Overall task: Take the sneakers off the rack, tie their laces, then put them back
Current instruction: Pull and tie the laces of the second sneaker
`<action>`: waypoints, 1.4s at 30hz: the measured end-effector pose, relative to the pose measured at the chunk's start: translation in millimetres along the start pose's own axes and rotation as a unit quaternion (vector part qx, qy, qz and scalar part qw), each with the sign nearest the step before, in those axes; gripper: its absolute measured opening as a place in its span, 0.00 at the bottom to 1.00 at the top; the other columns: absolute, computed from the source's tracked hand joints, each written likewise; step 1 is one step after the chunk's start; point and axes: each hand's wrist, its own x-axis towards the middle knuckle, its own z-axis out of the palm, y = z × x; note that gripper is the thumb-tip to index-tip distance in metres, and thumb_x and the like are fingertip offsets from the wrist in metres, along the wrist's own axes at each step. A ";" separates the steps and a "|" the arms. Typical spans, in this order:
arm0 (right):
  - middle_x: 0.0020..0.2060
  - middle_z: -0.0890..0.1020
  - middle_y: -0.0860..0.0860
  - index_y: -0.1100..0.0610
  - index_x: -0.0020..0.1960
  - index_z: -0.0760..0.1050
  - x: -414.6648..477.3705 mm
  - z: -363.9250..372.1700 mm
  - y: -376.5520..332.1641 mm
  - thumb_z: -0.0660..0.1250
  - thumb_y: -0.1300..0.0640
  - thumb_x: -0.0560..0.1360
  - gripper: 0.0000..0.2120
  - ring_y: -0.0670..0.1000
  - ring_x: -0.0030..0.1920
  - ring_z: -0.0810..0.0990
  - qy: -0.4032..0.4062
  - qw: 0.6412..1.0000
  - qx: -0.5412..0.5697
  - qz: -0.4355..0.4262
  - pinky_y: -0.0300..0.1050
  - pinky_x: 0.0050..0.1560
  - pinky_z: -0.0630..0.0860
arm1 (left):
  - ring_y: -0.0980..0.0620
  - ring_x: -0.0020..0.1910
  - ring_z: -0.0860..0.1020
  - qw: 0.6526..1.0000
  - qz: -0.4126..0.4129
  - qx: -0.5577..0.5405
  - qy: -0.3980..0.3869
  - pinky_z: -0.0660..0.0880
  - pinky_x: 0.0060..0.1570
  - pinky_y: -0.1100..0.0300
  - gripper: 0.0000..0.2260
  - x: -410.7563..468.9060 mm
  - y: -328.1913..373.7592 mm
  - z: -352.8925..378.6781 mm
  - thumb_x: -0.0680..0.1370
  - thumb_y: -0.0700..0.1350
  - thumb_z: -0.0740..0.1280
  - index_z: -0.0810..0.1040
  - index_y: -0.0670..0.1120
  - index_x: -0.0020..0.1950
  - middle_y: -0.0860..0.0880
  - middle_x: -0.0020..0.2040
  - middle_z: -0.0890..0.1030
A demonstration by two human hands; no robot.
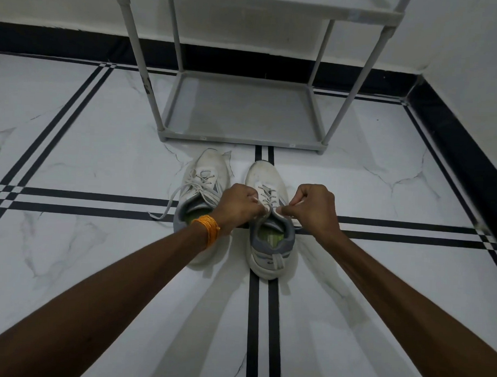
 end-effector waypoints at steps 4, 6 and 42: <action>0.27 0.78 0.48 0.54 0.27 0.71 0.2 3.0 0.2 0.83 0.56 0.61 0.20 0.48 0.30 0.79 0.012 1.000 -0.009 -0.006 0.36 0.29 0.71 | 0.53 0.27 0.67 1.000 0.003 0.012 0.010 0.67 0.31 0.62 0.12 2.6 -2.1 0.3 0.68 0.38 0.74 0.73 0.41 0.30 0.48 0.26 0.70; 0.28 0.80 0.49 0.55 0.27 0.70 1.1 5.4 -1.8 0.82 0.56 0.61 0.20 0.50 0.32 0.82 0.012 1.000 -0.015 -0.016 0.38 0.30 0.75 | 0.51 0.29 0.68 1.000 0.008 0.023 0.013 0.68 0.32 0.60 0.10 4.3 -3.5 -1.4 0.68 0.39 0.75 0.75 0.40 0.32 0.46 0.28 0.71; 0.39 0.84 0.57 0.60 0.43 0.81 16.2 -75.1 -110.2 0.68 0.50 0.77 0.13 0.51 0.38 0.80 -0.068 0.976 0.025 -0.207 0.47 0.42 0.76 | 0.51 0.34 0.75 0.785 0.385 0.485 0.042 0.73 0.35 0.58 0.13 -6.3 87.7 -62.1 0.80 0.53 0.63 0.80 0.45 0.44 0.48 0.41 0.79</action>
